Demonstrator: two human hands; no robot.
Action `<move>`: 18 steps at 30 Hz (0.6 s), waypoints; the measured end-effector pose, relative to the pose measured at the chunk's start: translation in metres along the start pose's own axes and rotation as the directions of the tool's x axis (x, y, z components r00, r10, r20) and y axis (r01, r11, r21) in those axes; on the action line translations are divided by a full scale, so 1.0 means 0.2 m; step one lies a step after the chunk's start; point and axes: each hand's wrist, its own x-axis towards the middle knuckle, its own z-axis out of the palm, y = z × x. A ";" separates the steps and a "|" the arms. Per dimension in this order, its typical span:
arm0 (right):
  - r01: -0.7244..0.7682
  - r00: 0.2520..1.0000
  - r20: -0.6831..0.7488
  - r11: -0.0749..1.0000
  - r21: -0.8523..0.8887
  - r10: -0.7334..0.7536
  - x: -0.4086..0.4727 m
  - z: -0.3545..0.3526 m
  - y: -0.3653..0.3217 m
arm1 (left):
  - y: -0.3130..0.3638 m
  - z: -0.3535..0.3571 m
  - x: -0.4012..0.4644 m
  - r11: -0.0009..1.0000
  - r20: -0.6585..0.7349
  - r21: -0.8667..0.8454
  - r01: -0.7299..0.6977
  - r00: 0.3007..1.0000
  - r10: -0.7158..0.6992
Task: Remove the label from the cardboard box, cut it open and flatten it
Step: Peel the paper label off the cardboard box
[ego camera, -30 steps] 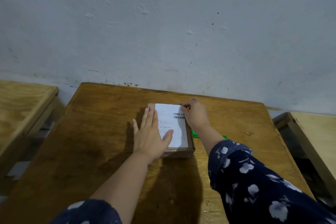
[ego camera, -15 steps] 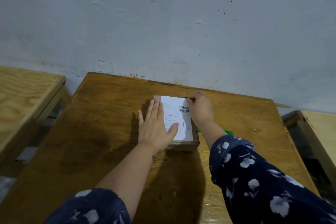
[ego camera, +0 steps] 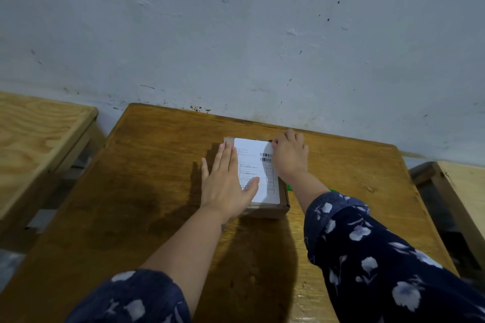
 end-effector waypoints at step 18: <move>0.010 0.983 0.184 0.997 0.076 -0.024 -0.15 -0.10 -0.08 | 0.01 -0.02 0.01 1.000 0.031 0.010 0.008 0.999 -0.009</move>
